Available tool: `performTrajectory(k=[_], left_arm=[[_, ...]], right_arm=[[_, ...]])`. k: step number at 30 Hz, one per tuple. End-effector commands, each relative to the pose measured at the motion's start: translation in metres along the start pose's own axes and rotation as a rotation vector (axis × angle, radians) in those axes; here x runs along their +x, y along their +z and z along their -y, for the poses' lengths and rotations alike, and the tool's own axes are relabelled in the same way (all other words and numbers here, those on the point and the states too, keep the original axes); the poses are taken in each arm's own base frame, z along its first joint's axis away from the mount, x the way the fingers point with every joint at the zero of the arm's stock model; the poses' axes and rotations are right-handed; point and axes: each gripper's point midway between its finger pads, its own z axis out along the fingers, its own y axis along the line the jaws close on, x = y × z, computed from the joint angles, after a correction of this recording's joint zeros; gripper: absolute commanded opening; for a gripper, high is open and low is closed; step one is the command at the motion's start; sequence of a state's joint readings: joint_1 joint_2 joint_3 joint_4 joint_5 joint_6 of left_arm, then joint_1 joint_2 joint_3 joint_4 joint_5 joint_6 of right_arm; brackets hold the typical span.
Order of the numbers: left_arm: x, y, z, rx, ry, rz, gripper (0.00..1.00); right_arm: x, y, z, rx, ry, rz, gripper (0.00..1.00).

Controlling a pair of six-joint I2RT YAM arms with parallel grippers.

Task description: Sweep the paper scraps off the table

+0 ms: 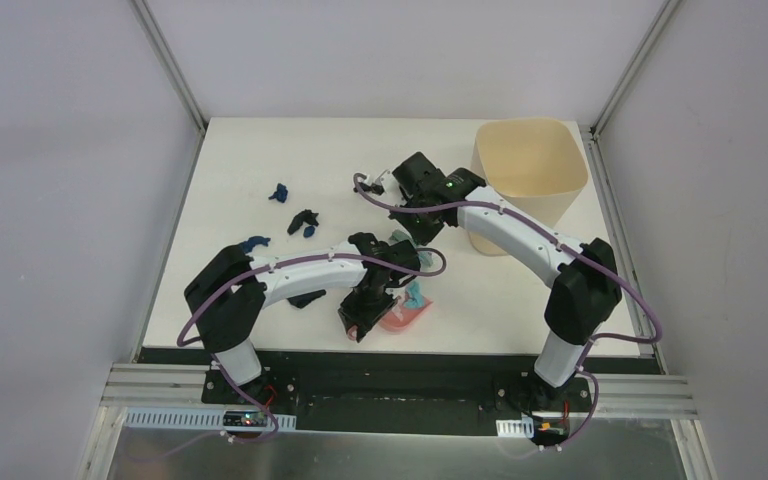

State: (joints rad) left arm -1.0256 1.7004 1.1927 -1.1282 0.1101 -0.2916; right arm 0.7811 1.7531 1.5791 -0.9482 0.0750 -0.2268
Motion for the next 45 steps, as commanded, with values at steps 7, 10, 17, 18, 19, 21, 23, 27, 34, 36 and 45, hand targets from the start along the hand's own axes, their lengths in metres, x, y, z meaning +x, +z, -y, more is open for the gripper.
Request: performTrajectory(k=[7,10,17,18,19,21,23,27,34,36,45], left_arm=[[-0.011,-0.002,-0.004,-0.015,0.027,0.027,0.00],[-0.011,-0.002,-0.007,-0.033,0.025,0.032,0.00],[-0.012,-0.002,-0.010,-0.041,0.028,0.056,0.00],[-0.013,-0.003,-0.010,-0.040,0.029,0.066,0.00],[-0.013,-0.003,-0.009,-0.036,0.035,0.073,0.00],[-0.015,-0.004,-0.008,-0.026,0.042,0.096,0.00],[-0.015,-0.005,-0.008,-0.014,0.054,0.121,0.00],[-0.016,-0.009,-0.007,0.009,0.080,0.195,0.00],[-0.008,-0.015,-0.010,0.014,0.086,0.232,0.00],[-0.007,-0.015,-0.010,0.019,0.086,0.242,0.00],[-0.007,-0.028,-0.009,0.031,0.086,0.318,0.00]], right_arm=[[0.024,-0.037,-0.077,-0.430,0.042,-0.057,0.00],[0.023,-0.051,-0.078,-0.448,0.044,-0.033,0.00],[0.023,-0.065,-0.074,-0.479,0.117,0.001,0.00],[0.022,-0.064,-0.069,-0.458,0.120,0.007,0.00],[0.022,-0.062,-0.062,-0.432,0.127,0.014,0.00],[0.018,-0.057,-0.042,-0.361,0.152,0.039,0.00],[0.014,-0.054,-0.022,-0.279,0.161,0.067,0.00],[0.006,-0.051,0.008,-0.146,0.167,0.137,0.00],[-0.005,-0.061,0.026,-0.057,0.143,0.190,0.00],[-0.008,-0.070,0.027,-0.055,0.135,0.220,0.00],[-0.005,-0.110,0.040,0.020,0.096,0.320,0.00]])
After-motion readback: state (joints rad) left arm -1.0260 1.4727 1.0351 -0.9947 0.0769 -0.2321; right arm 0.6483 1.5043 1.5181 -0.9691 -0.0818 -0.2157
